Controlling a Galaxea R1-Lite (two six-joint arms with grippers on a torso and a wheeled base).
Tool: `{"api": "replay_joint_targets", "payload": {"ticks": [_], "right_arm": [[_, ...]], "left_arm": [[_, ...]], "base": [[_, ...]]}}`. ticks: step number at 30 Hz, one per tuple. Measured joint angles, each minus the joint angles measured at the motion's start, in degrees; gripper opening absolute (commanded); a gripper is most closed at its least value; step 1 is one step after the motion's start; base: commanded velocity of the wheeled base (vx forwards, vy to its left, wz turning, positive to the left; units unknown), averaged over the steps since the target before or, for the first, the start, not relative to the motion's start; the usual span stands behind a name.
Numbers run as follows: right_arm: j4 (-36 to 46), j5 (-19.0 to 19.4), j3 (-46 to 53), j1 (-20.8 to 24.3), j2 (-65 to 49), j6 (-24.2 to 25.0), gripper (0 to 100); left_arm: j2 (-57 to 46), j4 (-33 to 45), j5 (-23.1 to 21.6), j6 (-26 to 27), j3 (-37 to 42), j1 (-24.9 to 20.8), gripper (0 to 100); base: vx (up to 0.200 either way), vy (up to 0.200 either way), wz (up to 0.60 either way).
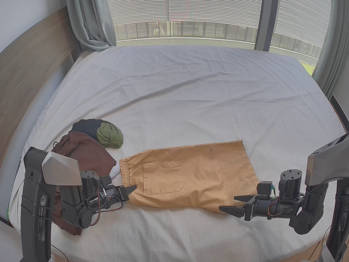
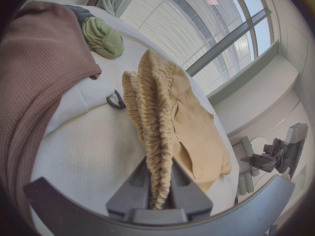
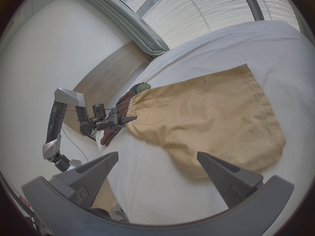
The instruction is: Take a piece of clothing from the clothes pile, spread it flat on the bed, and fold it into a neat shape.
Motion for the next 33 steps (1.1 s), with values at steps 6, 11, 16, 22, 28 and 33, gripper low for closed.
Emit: {"api": "replay_joint_targets", "payload": {"ticks": [6,11,16,22,28,33], "right_arm": [[0.0,0.1,-0.5,-1.0,1.0,0.0,100],[0.0,0.1,-0.7,-1.5,1.5,0.0,100],[0.0,0.1,-0.8,-2.1,1.8,0.0,100],[0.0,0.2,-0.9,-2.8,2.1,-0.1,100],[-0.1,0.3,-1.0,-3.5,2.4,-0.1,100],[-0.1,0.3,-1.1,-3.7,3.0,-0.1,100]], "left_arm": [[-1.1,-0.1,-0.1,0.2,1.0,0.1,0],[-1.9,-0.1,-0.1,0.4,1.5,0.3,0],[-2.4,-0.1,-0.2,1.0,2.0,0.7,0],[-3.4,-0.1,-0.6,1.2,3.9,1.1,0],[-6.1,-0.1,-5.2,1.2,6.9,2.6,0],[-8.2,-0.1,-8.1,1.3,8.4,4.6,0]], "base": [[0.000,0.000,0.00],[0.000,0.000,0.00],[0.000,0.000,0.00],[0.000,0.000,0.00],[0.000,0.000,0.00],[0.000,0.000,0.00]]}}
